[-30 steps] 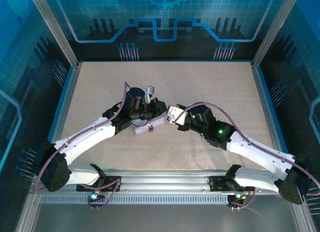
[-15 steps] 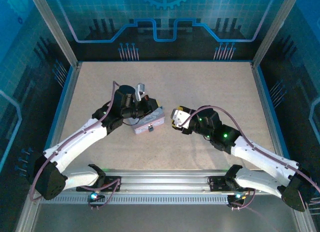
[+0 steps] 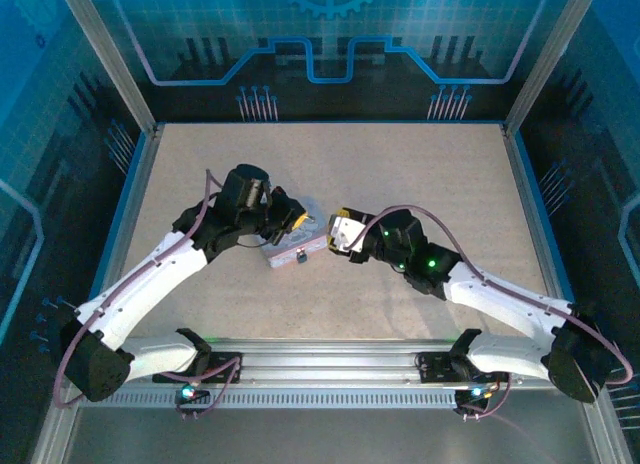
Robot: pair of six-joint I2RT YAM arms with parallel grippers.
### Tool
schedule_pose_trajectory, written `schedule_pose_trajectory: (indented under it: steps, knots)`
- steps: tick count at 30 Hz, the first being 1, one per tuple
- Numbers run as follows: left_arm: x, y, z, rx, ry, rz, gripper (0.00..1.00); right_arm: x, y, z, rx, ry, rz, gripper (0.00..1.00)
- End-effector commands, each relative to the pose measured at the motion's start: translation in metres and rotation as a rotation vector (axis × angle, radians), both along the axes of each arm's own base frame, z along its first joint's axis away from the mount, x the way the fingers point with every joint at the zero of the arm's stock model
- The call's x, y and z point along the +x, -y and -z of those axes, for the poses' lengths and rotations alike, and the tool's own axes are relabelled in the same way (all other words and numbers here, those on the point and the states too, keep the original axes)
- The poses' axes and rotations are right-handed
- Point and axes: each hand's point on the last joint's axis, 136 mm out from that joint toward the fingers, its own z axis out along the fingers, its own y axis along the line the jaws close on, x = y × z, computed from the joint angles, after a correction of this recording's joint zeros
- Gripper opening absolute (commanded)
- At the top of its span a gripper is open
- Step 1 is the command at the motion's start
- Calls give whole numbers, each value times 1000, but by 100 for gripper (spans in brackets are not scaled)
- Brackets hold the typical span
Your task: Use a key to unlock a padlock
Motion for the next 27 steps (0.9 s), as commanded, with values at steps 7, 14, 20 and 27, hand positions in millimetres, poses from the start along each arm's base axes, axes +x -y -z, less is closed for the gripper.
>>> schedule_pose_trajectory:
  steps: [7,14,20,27]
  knots:
    - [-22,-22,32,5,-288,-192,0,-1,-27,-23,81,-12,-138,48]
    - [-23,-22,34,-13,-310,-216,0,-7,-41,-17,120,-83,-198,44]
    - [-22,-22,36,-11,-303,-215,0,-8,-48,-12,126,-108,-207,43]
    - [-11,-18,30,37,-174,-118,0,-10,-44,-14,138,-133,-202,42]
